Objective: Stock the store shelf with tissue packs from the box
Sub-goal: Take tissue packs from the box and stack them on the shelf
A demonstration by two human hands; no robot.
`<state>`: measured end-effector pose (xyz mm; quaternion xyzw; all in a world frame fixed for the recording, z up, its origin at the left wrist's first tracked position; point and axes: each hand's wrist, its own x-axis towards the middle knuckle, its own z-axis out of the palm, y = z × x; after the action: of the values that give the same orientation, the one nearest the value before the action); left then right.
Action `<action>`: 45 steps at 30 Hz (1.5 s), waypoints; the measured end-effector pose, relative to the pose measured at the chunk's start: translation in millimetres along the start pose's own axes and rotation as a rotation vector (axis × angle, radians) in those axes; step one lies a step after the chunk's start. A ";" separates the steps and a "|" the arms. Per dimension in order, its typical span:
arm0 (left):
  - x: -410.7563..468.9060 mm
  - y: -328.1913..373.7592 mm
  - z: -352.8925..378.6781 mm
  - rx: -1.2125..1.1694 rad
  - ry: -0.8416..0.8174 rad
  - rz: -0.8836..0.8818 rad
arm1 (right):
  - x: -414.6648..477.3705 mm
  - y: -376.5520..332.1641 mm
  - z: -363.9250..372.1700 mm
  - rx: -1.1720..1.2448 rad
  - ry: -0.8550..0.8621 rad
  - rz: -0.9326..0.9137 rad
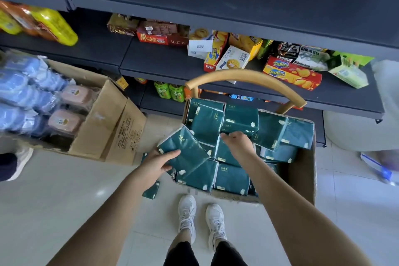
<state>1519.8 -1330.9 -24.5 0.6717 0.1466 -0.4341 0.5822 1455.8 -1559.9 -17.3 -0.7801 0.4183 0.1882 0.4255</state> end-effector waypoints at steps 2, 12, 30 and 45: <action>2.6 9.6 -9.7 0.000 0.027 0.015 | 3.4 -18.1 12.8 0.048 0.014 0.044; 27.0 26.7 -47.5 -0.157 0.034 0.073 | 18.6 -29.8 59.1 0.206 0.104 0.245; -108.0 140.4 -32.3 -0.493 -0.011 0.378 | -98.4 -84.8 -80.1 0.425 0.180 -0.177; -187.0 338.8 -107.1 -0.346 -0.273 0.754 | -187.2 -262.2 -144.6 0.613 0.582 -0.540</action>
<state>1693.4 -1270.4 332.4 0.5070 -0.1167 -0.2452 0.8180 1551.5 -1511.0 319.0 -0.7198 0.3392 -0.2857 0.5341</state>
